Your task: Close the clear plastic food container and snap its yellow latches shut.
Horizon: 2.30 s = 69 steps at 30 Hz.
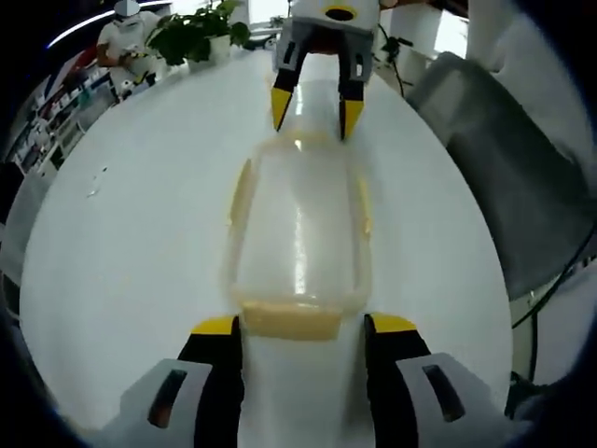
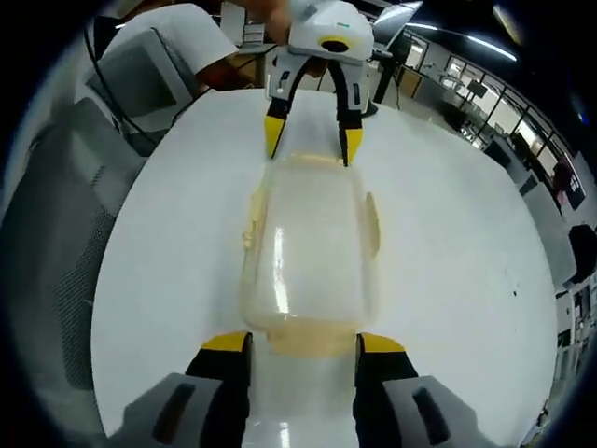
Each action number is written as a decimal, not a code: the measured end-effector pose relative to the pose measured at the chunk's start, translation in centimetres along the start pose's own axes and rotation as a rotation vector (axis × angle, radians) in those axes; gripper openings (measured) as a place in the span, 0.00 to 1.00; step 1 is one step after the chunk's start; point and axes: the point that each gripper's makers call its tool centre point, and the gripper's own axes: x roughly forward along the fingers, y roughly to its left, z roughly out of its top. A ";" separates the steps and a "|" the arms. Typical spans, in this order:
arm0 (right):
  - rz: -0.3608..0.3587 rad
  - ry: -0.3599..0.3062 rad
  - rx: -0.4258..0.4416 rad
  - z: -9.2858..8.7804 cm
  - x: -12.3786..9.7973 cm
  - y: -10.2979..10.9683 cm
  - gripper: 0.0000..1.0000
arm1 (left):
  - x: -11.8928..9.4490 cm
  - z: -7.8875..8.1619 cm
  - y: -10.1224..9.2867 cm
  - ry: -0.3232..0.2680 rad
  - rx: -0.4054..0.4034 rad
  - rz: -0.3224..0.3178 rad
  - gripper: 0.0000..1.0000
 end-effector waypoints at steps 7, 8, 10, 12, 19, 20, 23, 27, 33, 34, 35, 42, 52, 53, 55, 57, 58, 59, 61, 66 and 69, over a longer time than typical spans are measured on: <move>0.006 0.010 -0.008 -0.2 0.6 -0.2 0.38 | 0.3 -0.1 -0.2 0.005 0.014 -0.007 0.44; 0.007 0.010 -0.012 -0.2 0.6 -0.2 0.38 | 0.3 -0.1 -0.1 0.003 0.013 -0.007 0.43; 0.021 0.002 0.010 -0.1 0.7 -0.2 0.38 | 0.3 -0.1 0.0 0.007 0.015 -0.008 0.38; 0.021 0.000 0.001 -0.1 0.8 -0.2 0.38 | 0.3 -0.1 -0.1 0.010 0.026 -0.005 0.38; 0.046 -0.005 0.033 -0.2 1.1 -0.2 0.37 | 0.4 -0.2 0.0 0.002 0.063 0.015 0.38; 0.046 -0.006 0.030 -0.2 1.1 -0.1 0.37 | 0.5 -0.2 -0.1 -0.002 0.072 0.016 0.38; 0.047 -0.014 0.036 -0.2 1.1 0.0 0.37 | 0.5 -0.1 -0.1 0.002 0.071 0.015 0.38; 0.051 -0.007 0.041 -0.2 1.0 0.0 0.37 | 0.5 -0.1 -0.1 0.017 0.065 0.016 0.38; 0.059 -0.034 0.030 -0.2 1.0 -0.1 0.37 | 0.4 -0.2 -0.2 0.021 0.046 0.020 0.37; 0.058 -0.035 0.031 -0.2 1.0 -0.1 0.37 | 0.4 -0.2 -0.3 0.013 0.046 0.019 0.37; 0.058 -0.040 0.030 -0.1 1.0 0.0 0.36 | 0.3 -0.3 -0.3 0.014 0.037 0.017 0.37; 0.035 -0.031 0.007 0.6 0.5 0.2 0.36 | -1.0 0.0 -1.0 0.048 0.021 0.021 0.37; 0.048 -0.076 -0.014 1.9 -2.8 0.2 0.36 | -3.9 2.1 -2.0 0.043 0.003 0.039 0.37; 0.049 -0.083 -0.016 1.8 -3.1 0.1 0.36 | -4.3 2.4 -2.1 0.040 0.001 0.040 0.37; 0.042 -0.093 -0.009 2.0 -3.9 -0.2 0.36 | -4.9 3.2 -1.9 0.040 0.009 0.059 0.37; 0.036 -0.097 -0.014 2.2 -4.6 -0.2 0.36 | -5.5 3.8 -1.9 0.045 0.014 0.067 0.37; 0.035 -0.099 -0.016 2.2 -5.0 -0.2 0.36 | -5.7 4.0 -2.0 0.048 0.016 0.068 0.37; 0.033 -0.103 -0.022 2.4 -5.5 -0.2 0.36 | -6.0 4.4 -2.1 0.051 0.018 0.069 0.37; 0.031 -0.118 -0.020 2.6 -6.4 -0.2 0.36 | -6.4 4.8 -2.1 0.056 0.023 0.075 0.37; 0.038 -0.130 -0.020 2.2 -8.4 0.0 0.36 | -7.1 6.8 -2.6 0.046 0.023 0.073 0.37; 0.033 -0.123 -0.020 1.4 -9.3 0.1 0.36 | -7.1 8.1 -2.6 0.043 0.031 0.075 0.37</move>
